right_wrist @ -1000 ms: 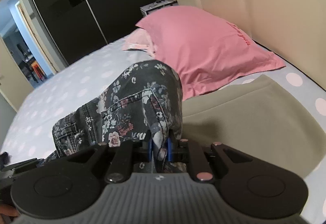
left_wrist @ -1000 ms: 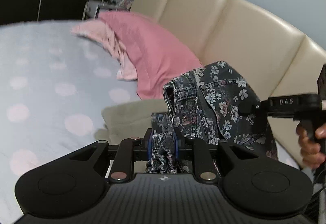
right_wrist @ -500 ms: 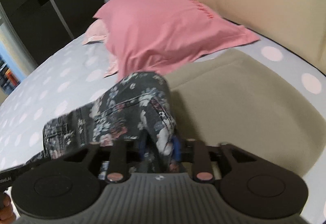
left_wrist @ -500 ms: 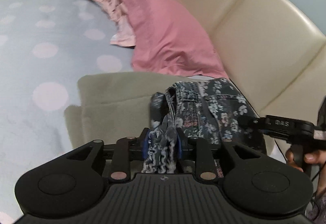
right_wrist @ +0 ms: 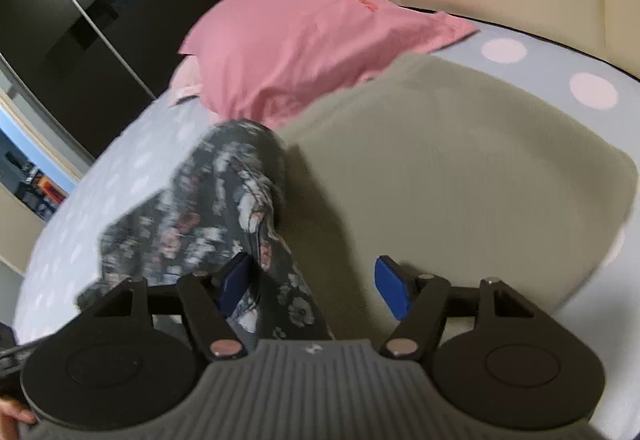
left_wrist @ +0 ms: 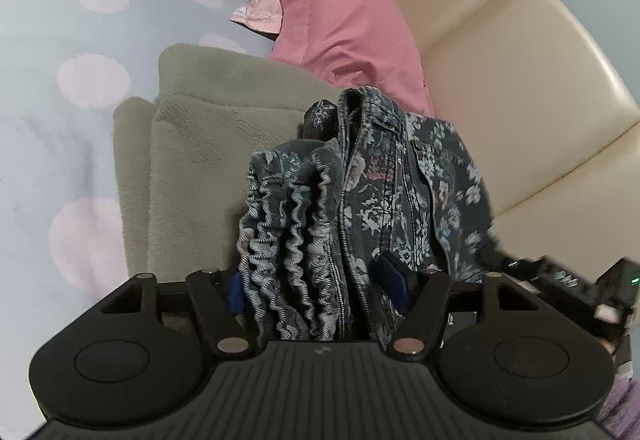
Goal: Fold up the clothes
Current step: 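Lift and carry the folded jeans with both grippers onto the olive blanket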
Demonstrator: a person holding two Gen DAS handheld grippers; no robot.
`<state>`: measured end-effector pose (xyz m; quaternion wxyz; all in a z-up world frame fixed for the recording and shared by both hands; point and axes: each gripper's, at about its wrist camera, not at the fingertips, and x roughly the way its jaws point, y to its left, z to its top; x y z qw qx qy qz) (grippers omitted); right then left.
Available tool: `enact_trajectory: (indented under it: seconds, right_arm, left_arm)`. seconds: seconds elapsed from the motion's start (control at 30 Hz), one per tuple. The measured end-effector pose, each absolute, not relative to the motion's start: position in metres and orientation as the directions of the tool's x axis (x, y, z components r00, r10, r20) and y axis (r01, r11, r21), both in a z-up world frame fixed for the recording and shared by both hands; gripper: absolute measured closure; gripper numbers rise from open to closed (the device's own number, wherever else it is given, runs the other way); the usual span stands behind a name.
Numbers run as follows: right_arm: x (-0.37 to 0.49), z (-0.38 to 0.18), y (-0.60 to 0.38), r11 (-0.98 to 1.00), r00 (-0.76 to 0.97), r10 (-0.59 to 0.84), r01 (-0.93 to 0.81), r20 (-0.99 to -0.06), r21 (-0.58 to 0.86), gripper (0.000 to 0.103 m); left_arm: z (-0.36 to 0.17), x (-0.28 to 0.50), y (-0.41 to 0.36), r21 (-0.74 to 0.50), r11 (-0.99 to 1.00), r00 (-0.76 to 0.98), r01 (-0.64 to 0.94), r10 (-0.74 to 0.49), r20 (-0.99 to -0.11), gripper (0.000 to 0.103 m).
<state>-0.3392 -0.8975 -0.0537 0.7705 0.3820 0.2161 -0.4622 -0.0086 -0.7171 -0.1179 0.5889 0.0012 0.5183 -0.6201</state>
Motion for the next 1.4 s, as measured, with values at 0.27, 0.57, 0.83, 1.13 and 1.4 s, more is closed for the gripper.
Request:
enact_trajectory:
  seconds: [0.27,0.57,0.83,1.13,1.4]
  right_arm:
    - [-0.336,-0.079,-0.899,0.250,0.463,-0.527,0.886,-0.712,0.391,0.072]
    - [-0.326,-0.051,-0.883,0.291,0.422,-0.584,0.906,-0.693,0.307,0.094]
    - [-0.291,0.004,-0.875,0.376,0.456,-0.659,0.888,-0.598,0.263,0.097]
    - [-0.232,0.000,-0.886,0.428,0.473,-0.666,0.876,-0.577,0.223,0.097]
    - [-0.243,-0.062,-0.900,0.324,0.361,-0.613,0.926,-0.703,0.193,0.096]
  left_arm:
    - [-0.119,-0.013,-0.719,-0.663,0.208,-0.319,0.719,-0.749,-0.581,0.046]
    - [-0.100,-0.024,-0.717,-0.596,0.178,-0.257,0.783,-0.780,-0.571,0.089]
    - [-0.045,-0.010,-0.708,-0.536,0.169,-0.171,0.827,-0.833,-0.526,0.090]
    - [-0.058,0.011,-0.707,-0.516,0.250,-0.110,0.819,-0.814,-0.570,0.090]
    - [-0.110,0.014,-0.721,-0.547,0.293,-0.166,0.784,-0.750,-0.640,0.079]
